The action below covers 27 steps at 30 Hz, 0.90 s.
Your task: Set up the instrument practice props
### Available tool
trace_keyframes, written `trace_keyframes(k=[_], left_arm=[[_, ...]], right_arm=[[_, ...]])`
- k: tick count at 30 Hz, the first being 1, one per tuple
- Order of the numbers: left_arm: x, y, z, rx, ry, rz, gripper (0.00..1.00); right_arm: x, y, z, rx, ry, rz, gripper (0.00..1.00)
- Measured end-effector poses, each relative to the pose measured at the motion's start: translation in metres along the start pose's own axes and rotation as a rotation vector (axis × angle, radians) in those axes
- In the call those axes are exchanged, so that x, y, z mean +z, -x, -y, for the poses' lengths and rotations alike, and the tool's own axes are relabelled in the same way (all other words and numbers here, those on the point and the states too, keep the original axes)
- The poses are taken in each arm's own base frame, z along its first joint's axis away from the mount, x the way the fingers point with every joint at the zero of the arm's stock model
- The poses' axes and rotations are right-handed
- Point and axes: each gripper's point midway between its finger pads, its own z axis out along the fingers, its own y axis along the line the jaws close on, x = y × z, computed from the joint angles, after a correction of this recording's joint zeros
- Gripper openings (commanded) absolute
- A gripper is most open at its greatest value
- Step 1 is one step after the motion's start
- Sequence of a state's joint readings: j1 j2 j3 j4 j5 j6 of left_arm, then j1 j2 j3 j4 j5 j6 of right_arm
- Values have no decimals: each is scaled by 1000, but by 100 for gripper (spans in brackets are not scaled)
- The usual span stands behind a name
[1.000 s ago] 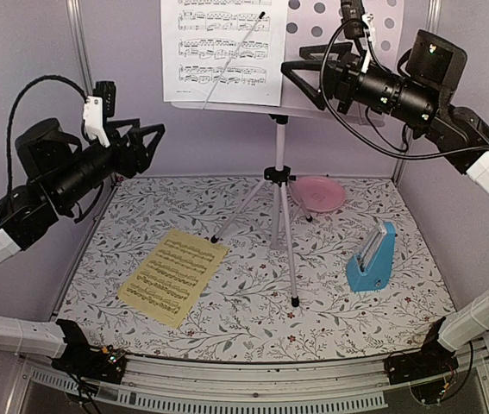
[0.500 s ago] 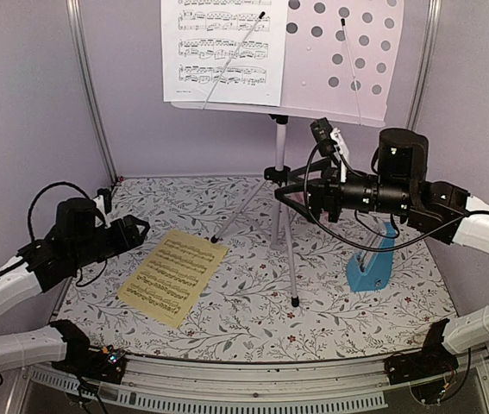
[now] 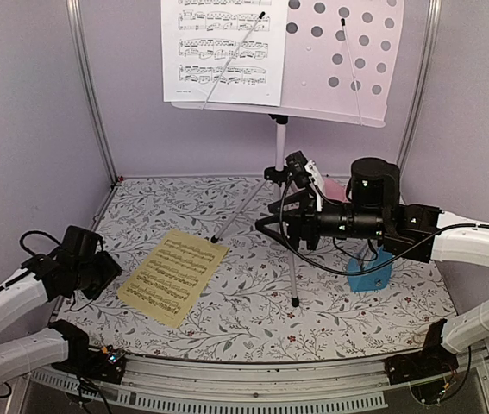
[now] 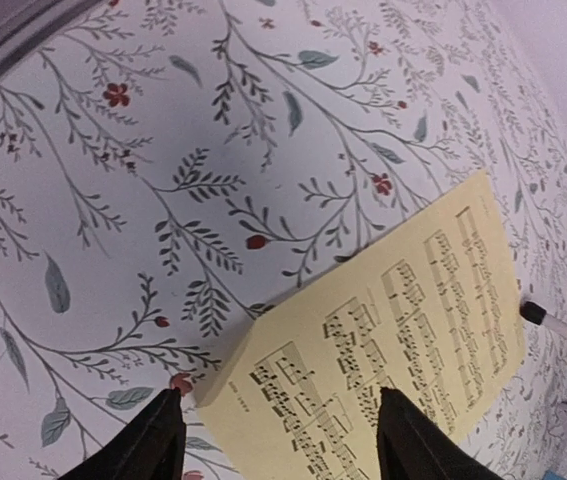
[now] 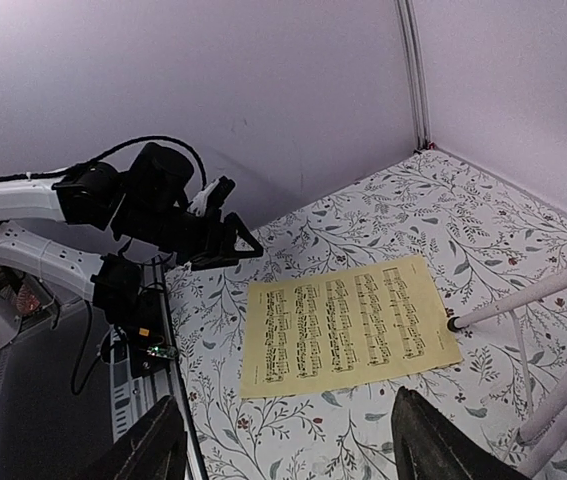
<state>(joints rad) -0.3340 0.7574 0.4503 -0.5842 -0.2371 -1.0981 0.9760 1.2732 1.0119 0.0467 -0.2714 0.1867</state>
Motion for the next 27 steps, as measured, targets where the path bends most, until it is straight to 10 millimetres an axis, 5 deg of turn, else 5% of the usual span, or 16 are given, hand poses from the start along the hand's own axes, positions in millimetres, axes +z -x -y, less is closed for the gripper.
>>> trace_keyframes(k=[8,27], left_arm=[[27,-26,-56,-52,150,-61,61],[48,-36,-36,-21,14,-91,37]], right_arm=[[0,6,-2,-6,6,26,72],[12,-4,4,-1,-2,-8,74]])
